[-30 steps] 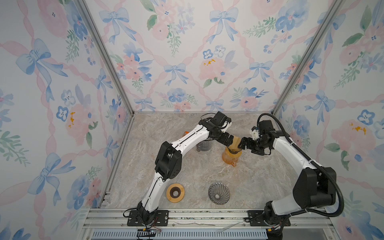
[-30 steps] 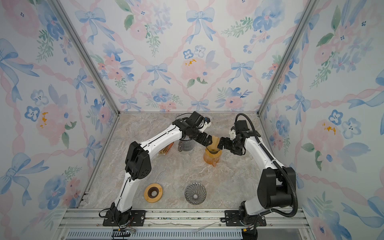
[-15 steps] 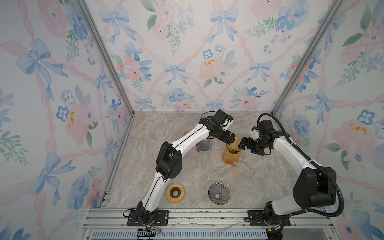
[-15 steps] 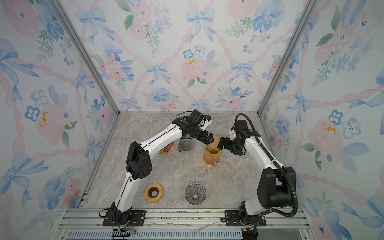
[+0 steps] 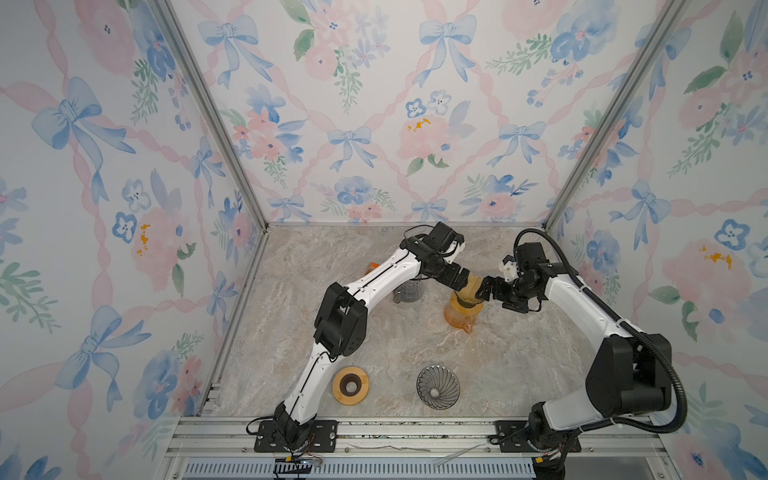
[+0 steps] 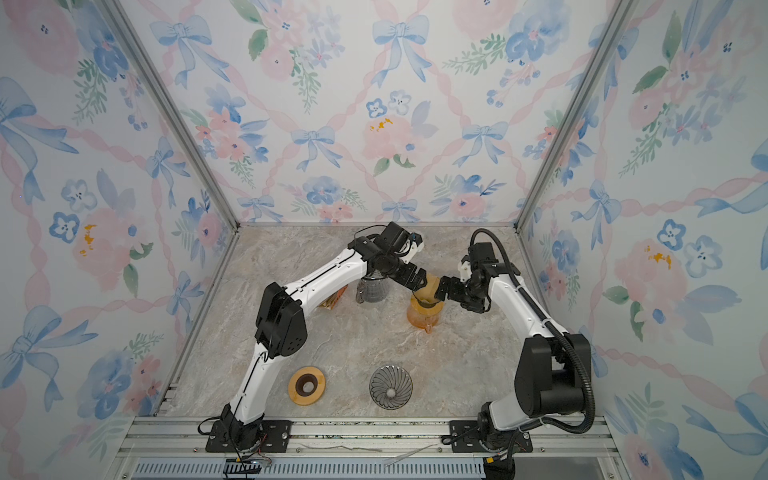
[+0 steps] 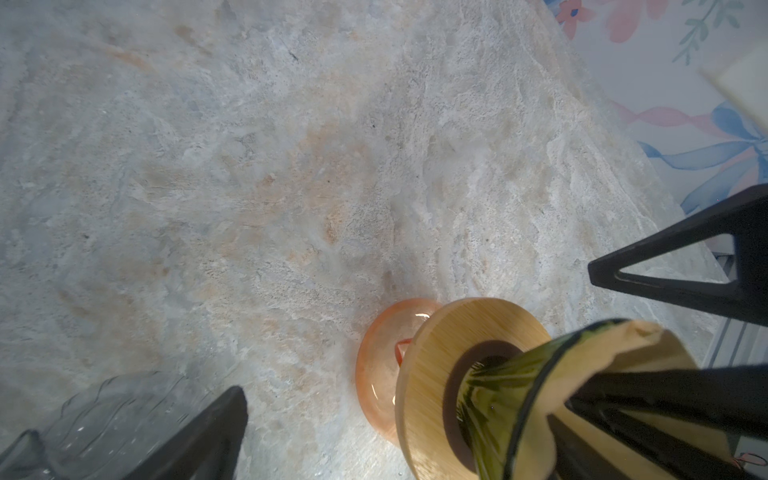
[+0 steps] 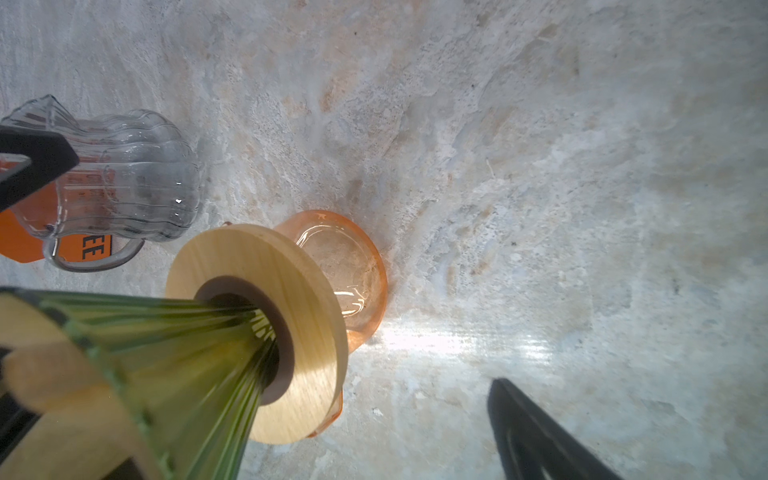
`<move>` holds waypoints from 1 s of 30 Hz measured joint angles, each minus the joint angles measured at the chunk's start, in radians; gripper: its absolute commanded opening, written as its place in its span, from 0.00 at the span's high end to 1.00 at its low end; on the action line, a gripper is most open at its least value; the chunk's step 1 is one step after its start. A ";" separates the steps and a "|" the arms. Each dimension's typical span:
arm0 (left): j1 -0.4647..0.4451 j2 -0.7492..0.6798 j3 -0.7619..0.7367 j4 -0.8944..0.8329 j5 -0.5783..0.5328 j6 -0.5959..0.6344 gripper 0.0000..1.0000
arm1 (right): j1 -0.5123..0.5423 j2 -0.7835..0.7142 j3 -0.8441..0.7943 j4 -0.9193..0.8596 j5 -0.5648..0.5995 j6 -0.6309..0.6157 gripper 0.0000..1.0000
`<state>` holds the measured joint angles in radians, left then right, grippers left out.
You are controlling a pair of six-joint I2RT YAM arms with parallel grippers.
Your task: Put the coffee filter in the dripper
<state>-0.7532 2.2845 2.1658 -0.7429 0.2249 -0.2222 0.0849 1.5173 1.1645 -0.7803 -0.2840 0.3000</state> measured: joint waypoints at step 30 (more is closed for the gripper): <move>0.000 -0.126 -0.079 0.003 0.129 0.010 0.02 | 0.000 -0.031 0.000 0.007 -0.016 0.007 0.04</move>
<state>-0.7528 2.1582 2.0872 -0.7403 0.3542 -0.2127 0.0849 1.4864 1.1648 -0.7734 -0.3004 0.3073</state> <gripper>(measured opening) 0.978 0.963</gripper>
